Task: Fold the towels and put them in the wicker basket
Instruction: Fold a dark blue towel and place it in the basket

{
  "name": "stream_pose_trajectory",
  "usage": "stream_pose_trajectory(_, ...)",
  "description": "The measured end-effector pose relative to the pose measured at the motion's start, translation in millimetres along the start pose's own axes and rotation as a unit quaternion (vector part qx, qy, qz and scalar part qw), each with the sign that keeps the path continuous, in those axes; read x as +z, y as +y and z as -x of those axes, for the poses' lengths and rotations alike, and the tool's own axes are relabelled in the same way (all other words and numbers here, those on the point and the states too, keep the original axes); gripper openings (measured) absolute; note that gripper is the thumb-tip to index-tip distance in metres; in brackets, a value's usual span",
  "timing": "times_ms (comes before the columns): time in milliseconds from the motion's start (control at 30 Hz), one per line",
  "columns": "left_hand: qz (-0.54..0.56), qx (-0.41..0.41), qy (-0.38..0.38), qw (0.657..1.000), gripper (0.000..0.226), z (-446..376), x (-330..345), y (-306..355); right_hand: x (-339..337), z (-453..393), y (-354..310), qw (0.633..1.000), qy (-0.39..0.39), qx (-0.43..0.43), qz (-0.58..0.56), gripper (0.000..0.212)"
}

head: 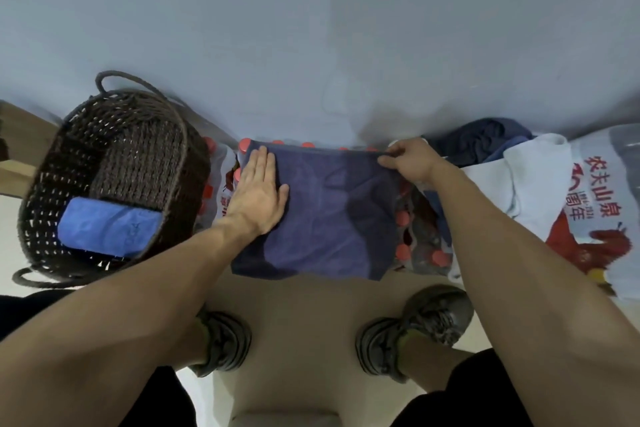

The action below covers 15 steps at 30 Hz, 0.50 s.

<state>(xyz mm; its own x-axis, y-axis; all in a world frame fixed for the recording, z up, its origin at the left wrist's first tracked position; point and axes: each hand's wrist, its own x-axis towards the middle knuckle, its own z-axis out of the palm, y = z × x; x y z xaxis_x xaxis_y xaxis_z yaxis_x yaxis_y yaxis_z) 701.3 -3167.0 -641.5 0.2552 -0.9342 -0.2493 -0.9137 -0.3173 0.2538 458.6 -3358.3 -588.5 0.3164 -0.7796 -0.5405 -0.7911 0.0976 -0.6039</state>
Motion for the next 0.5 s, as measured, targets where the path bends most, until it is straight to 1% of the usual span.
stream_pose_trajectory(33, -0.002, -0.007, 0.0, 1.0, 0.071, -0.4, 0.3, 0.4, 1.3, -0.6, 0.5, 0.999, 0.013, 0.006, -0.038, 0.007)
stream_pose_trajectory(100, -0.003, -0.016, -0.001, 1.0, 0.071, -1.1, 0.9, 1.0, 7.7, -4.6, 6.1, 0.995, 0.055, 0.022, -0.079, 0.017)
stream_pose_trajectory(200, -0.001, -0.018, 0.001, 1.0, 0.071, -1.0, -0.2, 1.7, 19.0, -8.4, 11.9, 0.988, 0.128, 0.062, -0.057, 0.028)
stream_pose_trajectory(267, 0.001, -0.029, 0.001, 1.0, 0.07, -2.0, -2.9, 4.4, 24.2, -10.2, 12.8, 0.982, 0.157, 0.086, -0.05, 0.034)
stream_pose_trajectory(333, 0.006, -0.055, -0.009, 0.998, 0.071, -5.7, -7.6, 13.4, 27.0, -8.1, 11.9, 0.977, 0.182, 0.103, -0.033, 0.041)
stream_pose_trajectory(400, 0.022, -0.087, -0.014, 0.996, 0.072, -10.9, -15.6, 26.6, 28.2, -2.5, 8.7, 0.974, 0.2, 0.106, -0.015, 0.041)
stream_pose_trajectory(433, 0.025, -0.085, 0.002, 0.996, 0.071, -13.0, -20.6, 33.6, 28.1, 1.1, 5.9, 0.973, 0.208, 0.101, -0.015, 0.039)
stream_pose_trajectory(467, 0.026, -0.059, 0.029, 0.998, 0.067, -14.7, -25.1, 40.9, 27.6, 4.5, 3.1, 0.971, 0.22, 0.089, -0.019, 0.037)
stream_pose_trajectory(500, 0.029, -0.011, 0.054, 0.998, 0.061, -16.9, -27.7, 48.8, 26.7, 7.8, 0.5, 0.969, 0.236, 0.074, -0.023, 0.036)
